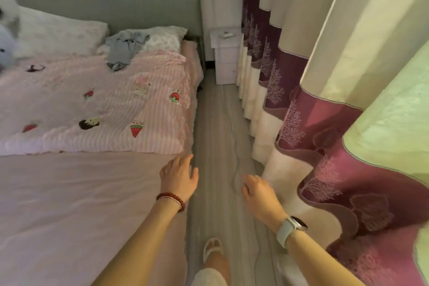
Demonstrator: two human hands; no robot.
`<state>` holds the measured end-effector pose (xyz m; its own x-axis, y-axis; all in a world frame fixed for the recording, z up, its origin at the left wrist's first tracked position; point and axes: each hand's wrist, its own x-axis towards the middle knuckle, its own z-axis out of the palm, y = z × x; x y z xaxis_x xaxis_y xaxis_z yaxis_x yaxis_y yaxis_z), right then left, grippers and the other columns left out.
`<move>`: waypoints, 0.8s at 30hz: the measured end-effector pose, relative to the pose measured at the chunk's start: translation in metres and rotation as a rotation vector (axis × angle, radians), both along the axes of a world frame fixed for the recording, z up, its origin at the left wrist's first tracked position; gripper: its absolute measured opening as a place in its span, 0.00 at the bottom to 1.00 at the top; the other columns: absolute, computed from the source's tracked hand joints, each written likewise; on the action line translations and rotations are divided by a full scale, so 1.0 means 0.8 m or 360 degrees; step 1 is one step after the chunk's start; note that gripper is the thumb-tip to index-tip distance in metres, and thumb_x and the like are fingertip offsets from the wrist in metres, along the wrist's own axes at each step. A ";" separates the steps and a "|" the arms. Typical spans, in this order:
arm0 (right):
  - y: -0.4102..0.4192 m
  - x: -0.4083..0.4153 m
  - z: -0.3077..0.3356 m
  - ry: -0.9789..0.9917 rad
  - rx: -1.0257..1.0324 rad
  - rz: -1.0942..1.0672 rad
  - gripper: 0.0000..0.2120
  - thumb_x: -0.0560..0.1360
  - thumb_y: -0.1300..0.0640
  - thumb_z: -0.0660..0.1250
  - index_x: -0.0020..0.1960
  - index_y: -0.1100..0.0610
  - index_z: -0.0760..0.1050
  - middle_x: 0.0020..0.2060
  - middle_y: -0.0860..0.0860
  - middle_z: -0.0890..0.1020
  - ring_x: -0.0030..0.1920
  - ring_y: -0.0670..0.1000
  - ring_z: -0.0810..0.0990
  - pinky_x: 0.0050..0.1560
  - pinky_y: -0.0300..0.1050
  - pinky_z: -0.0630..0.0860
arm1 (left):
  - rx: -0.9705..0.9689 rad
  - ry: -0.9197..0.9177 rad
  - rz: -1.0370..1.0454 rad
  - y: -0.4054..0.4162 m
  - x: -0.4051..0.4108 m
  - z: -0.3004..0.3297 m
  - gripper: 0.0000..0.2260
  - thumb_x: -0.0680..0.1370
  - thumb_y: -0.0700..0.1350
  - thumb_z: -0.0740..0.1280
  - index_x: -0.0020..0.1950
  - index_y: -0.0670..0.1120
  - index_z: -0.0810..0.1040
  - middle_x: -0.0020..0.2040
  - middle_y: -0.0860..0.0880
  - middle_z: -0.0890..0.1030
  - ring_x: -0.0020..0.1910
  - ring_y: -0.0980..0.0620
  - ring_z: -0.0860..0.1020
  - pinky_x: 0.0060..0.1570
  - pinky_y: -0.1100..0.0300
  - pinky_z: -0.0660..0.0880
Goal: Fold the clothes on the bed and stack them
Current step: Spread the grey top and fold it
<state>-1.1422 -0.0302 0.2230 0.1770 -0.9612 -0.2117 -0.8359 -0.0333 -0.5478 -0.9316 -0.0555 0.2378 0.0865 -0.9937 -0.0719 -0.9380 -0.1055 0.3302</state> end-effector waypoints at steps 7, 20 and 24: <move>-0.234 0.089 -0.005 0.0020 -0.0077 0.0287 0.19 0.79 0.55 0.52 0.69 0.55 0.66 0.62 0.53 0.74 0.64 0.57 0.69 0.65 0.51 0.65 | -0.0070 0.0089 0.0333 -0.167 0.084 -0.011 0.19 0.78 0.48 0.60 0.69 0.48 0.68 0.67 0.46 0.71 0.65 0.45 0.68 0.62 0.50 0.65; -0.644 0.296 0.051 -0.0043 -0.0298 0.0680 0.20 0.80 0.56 0.54 0.71 0.55 0.64 0.68 0.51 0.70 0.69 0.53 0.66 0.68 0.49 0.63 | -0.0119 0.0093 0.0706 -0.522 0.276 0.042 0.22 0.79 0.50 0.59 0.72 0.48 0.63 0.71 0.46 0.65 0.69 0.45 0.65 0.64 0.47 0.65; -0.768 0.362 0.033 -0.0044 -0.0257 0.0824 0.21 0.80 0.56 0.53 0.72 0.56 0.62 0.69 0.51 0.68 0.70 0.53 0.64 0.69 0.46 0.61 | -0.0059 0.0131 0.0832 -0.623 0.332 0.014 0.22 0.79 0.51 0.59 0.72 0.48 0.63 0.71 0.46 0.65 0.68 0.44 0.65 0.63 0.47 0.66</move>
<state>-0.8524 -0.6443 0.2496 0.6392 -0.7669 -0.0569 -0.6732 -0.5223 -0.5234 -0.6662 -0.5535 0.2489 0.5668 -0.8213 -0.0648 -0.7341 -0.5392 0.4127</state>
